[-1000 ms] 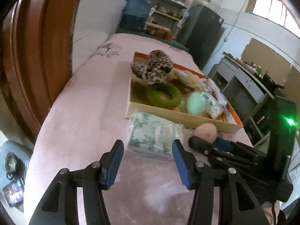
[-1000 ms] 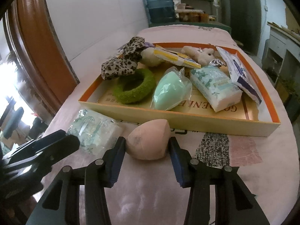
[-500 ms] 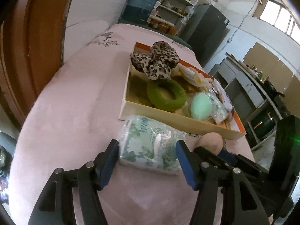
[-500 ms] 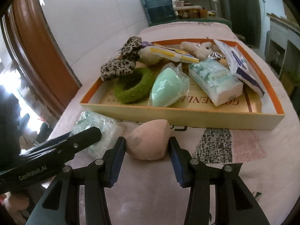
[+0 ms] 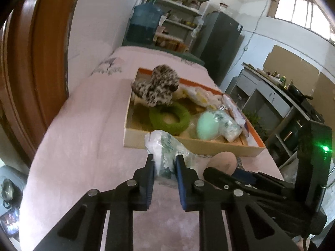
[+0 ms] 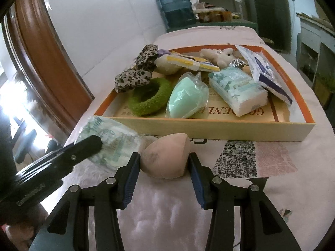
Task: Organize soft objects
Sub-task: 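Lift the tissue pack and peach sponge and carry both over the box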
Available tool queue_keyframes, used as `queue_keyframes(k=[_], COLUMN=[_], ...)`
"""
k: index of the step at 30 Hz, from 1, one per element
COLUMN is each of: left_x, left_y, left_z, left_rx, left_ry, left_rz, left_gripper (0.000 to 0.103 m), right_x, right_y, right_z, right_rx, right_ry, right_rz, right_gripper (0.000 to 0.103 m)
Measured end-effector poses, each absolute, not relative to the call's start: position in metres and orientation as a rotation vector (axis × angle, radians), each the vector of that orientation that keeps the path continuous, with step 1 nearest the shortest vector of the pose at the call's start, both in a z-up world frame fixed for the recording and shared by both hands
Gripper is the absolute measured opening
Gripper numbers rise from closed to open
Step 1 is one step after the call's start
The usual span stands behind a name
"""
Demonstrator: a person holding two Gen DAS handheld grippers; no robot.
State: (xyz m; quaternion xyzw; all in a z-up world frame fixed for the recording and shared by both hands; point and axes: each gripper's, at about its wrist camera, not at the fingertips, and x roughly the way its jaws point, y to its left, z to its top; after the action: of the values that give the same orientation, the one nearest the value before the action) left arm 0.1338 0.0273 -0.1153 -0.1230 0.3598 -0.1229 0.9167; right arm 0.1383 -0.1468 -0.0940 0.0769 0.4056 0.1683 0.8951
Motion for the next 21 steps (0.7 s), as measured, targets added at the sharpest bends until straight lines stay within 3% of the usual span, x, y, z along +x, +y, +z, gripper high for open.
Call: queue_keyframes(k=[21], left_x=[0.106], left_y=[0.003], left_z=[-0.061], left_rx=[-0.212], left_ry=[0.605], left_rz=[-0.308], left_gripper=[0.018], right_x=[0.098], right_y=[-0.168], right_z=[-0.042], right_rx=[0.113], right_ry=[0.705], right_rz=[0.301], right_gripper=[0.048])
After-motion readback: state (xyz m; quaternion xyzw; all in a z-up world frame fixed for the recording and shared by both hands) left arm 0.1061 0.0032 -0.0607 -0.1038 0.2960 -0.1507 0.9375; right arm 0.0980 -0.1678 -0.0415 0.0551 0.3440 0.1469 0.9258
